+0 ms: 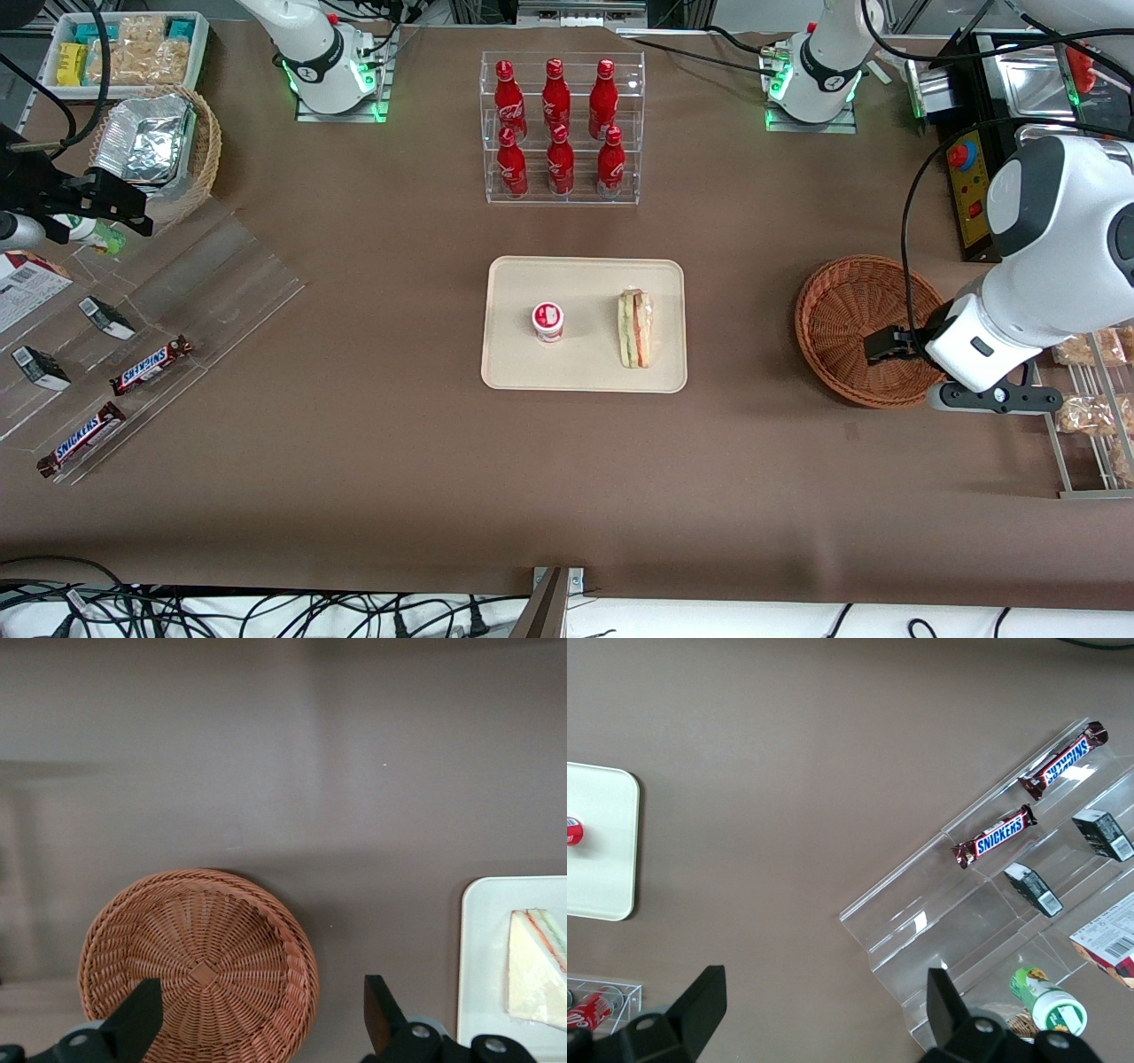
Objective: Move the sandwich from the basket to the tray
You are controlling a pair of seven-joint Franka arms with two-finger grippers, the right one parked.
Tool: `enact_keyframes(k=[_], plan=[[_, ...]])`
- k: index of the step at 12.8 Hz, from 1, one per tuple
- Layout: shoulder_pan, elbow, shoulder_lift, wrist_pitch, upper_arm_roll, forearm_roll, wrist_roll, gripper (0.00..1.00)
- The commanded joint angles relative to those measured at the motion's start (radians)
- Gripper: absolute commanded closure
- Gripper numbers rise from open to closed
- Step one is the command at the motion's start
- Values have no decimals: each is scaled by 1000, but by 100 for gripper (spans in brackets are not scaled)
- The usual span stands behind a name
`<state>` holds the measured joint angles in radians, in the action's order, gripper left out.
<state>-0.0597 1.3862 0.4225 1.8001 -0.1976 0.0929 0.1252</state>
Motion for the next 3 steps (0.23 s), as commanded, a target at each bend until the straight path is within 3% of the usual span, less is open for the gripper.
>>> enact_keyframes(k=[1, 3], plan=[[32, -19, -4, -27, 50, -27, -48, 0], [34, -19, -4, -27, 66, -33, -81, 0]])
